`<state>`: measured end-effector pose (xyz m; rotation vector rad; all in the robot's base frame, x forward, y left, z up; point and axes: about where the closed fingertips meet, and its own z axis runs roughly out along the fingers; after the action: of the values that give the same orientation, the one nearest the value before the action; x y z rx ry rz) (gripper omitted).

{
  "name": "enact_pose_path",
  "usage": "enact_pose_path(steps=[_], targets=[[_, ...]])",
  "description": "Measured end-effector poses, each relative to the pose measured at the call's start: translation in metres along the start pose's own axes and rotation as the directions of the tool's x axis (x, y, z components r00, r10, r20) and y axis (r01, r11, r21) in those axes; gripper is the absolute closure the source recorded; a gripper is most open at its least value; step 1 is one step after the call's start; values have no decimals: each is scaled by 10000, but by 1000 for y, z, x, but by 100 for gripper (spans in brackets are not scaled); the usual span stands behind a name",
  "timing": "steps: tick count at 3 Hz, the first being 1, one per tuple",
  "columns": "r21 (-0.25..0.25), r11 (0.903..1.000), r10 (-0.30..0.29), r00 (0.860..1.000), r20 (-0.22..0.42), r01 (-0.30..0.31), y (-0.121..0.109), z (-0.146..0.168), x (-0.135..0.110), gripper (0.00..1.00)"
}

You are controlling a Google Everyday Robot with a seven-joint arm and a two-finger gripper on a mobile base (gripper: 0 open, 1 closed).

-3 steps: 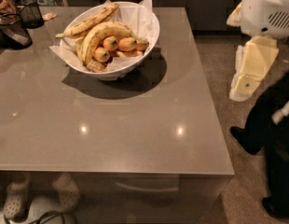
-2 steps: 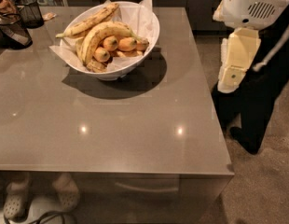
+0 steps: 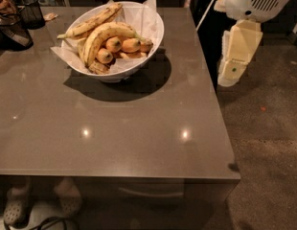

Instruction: Pick banana from white bowl

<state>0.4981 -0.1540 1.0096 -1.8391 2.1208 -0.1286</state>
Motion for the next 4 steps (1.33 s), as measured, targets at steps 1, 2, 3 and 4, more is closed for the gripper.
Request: enact_pose_path(steps=[1,2,3,4], targets=[[105,9982,-587,9977,337,584,-21,-4,-29,0],[60,9906,-1365,9901,332,1364,-47,5,-67,0],[197,9786,-2053,9779,401,2046,-55,10,-91,0],[513,9777,-2071,9757,720,2037,-63,9,-98,0]])
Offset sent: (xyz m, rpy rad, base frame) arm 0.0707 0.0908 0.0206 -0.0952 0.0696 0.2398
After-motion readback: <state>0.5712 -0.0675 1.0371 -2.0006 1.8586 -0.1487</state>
